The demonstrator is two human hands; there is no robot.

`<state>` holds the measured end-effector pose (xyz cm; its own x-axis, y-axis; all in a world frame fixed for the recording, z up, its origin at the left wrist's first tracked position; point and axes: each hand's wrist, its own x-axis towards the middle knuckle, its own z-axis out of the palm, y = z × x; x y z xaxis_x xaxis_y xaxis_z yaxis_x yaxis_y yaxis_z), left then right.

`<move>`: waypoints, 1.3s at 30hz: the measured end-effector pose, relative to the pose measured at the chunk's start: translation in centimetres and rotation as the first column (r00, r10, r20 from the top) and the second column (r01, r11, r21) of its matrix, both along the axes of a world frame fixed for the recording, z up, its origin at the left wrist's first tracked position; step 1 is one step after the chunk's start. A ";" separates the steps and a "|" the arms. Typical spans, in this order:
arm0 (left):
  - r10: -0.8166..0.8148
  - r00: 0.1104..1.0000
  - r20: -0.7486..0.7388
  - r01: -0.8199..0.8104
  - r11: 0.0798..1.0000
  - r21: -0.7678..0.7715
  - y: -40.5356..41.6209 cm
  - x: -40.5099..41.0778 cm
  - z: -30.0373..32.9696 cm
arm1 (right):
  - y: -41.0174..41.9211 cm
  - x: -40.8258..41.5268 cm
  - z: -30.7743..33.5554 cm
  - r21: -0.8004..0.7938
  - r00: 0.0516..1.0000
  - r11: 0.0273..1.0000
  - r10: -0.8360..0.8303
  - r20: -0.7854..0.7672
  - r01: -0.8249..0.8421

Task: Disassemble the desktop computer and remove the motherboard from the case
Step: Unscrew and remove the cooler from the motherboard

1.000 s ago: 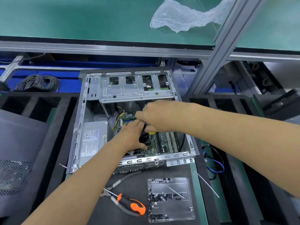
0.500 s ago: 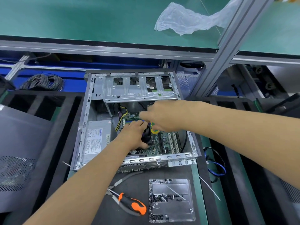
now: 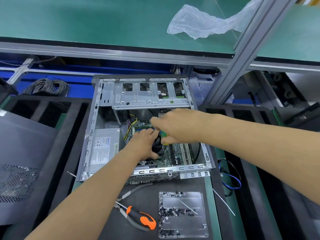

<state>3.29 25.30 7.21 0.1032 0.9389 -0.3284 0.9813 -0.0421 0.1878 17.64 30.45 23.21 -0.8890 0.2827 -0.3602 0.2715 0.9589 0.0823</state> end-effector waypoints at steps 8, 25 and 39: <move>-0.008 1.000 0.015 0.007 1.000 0.010 -0.1 0.0 0.3 | 0.4 -0.4 1.0 -0.217 0.903 0.879 -0.395 0.169 0.425; -0.012 1.000 0.017 0.012 1.000 0.009 -0.2 0.0 0.4 | 0.0 -0.5 0.5 0.209 0.967 0.969 -0.173 0.189 0.133; -0.009 1.000 0.024 0.008 1.000 0.017 -0.2 0.1 0.7 | 0.5 -0.1 0.2 0.108 0.959 0.958 -0.273 0.070 0.265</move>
